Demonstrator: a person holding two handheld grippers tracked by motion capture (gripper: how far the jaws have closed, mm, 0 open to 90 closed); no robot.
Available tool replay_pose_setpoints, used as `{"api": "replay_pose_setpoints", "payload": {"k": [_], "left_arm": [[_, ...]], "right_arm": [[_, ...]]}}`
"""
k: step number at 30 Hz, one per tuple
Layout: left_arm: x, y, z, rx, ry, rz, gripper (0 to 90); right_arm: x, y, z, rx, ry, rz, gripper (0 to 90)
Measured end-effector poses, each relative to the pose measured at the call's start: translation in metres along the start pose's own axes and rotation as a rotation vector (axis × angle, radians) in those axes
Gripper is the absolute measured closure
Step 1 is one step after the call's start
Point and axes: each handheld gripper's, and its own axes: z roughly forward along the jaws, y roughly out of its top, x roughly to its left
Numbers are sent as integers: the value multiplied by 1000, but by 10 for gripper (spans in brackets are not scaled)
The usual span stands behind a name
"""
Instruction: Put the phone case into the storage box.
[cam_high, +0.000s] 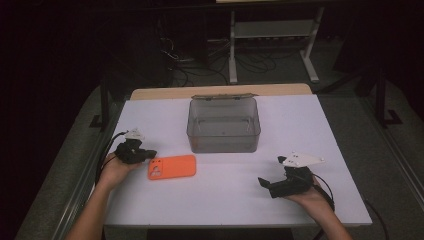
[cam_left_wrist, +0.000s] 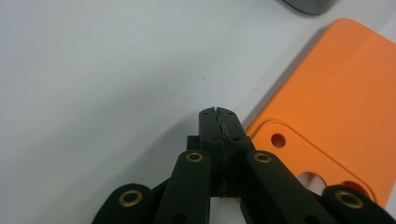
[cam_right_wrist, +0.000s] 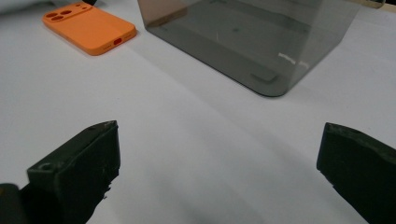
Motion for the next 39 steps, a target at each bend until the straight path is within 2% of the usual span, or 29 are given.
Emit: {"api": "replay_pose_setpoints", "payload": {"k": [6, 7, 10, 11, 14, 21, 25, 27, 29, 31, 32, 34, 35, 36, 37, 38, 39], "left_arm": [[-10, -11, -6, -8, -42, -16, 900], [-15, -15, -8, -11, -53, -21, 900], [-21, -17, -10, -5, -61, -12, 900], [-28, -20, -12, -3, -70, -8, 900], [-35, -23, -13, -3, -83, -4, 900], [-61, -30, -15, 2, -116, 22, 900], [-63, -30, -14, 10, -118, 26, 899], [-62, -29, -14, -8, -122, 9, 898], [-61, -25, -19, -50, -125, -9, 835], [-61, -22, -21, -64, -132, -9, 772], [-64, -19, -22, -77, -135, -8, 772], [-68, -13, -24, -106, -138, 13, 707], [-72, -8, -26, -146, -158, 25, 629], [-75, -5, -26, -165, -162, 35, 600], [-75, -5, -26, -165, -162, 35, 564], [-78, -2, -25, -180, -169, 48, 564], [-81, 1, -24, -193, -170, 62, 528]], "right_arm": [[0, 0, 0, 1, -1, 1, 0], [0, 0, 0, -1, -1, 0, 0], [0, 0, 0, 0, -2, 1, 0], [0, 0, 0, 0, -2, 0, 0], [0, 0, 0, 0, -2, 0, 0], [0, 0, 0, -2, -2, 0, 0], [0, 0, 0, 1, -2, -1, 0], [0, 0, 0, 0, -2, 0, 0], [0, 0, 0, -2, -2, 1, 0], [0, 0, 0, -1, -3, 4, 0], [0, 0, 0, -1, -3, 4, 0], [0, 0, 0, 0, -2, 3, 0], [0, 0, 0, -1, -2, 3, 0], [0, 0, 0, -3, -3, 2, 0], [0, 0, 0, -3, -2, 3, 0], [0, 0, 0, -3, -2, 3, 0], [0, -1, 0, -3, -1, 2, 0]]}}
